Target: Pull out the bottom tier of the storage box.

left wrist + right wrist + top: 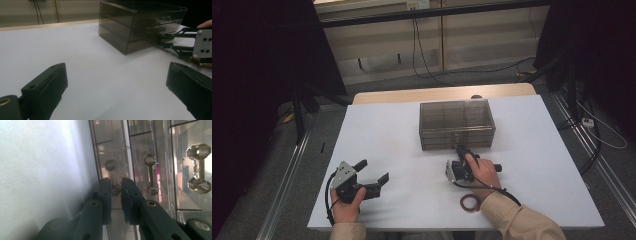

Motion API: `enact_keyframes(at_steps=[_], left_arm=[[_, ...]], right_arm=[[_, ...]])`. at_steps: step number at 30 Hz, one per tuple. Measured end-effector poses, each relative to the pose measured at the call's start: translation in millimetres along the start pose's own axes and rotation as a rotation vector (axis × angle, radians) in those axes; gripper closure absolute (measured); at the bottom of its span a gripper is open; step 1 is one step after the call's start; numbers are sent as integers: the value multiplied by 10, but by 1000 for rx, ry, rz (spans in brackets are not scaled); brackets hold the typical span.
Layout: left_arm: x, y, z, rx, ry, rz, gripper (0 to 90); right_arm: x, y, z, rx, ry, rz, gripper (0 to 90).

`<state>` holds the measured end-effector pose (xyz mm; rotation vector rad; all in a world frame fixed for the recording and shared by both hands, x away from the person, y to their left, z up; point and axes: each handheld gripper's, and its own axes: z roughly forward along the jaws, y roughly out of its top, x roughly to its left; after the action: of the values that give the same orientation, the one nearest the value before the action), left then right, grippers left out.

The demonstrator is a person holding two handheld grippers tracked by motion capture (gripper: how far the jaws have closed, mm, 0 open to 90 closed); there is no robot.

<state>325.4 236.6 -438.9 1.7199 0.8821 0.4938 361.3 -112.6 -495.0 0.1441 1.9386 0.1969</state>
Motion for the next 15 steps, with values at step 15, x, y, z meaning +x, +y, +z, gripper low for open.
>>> enact_keyframes(at_steps=[15], left_arm=[[-8,-1,6,2,-1,1,36]], right_arm=[[45,-1,-152,-16,4,25,802]])
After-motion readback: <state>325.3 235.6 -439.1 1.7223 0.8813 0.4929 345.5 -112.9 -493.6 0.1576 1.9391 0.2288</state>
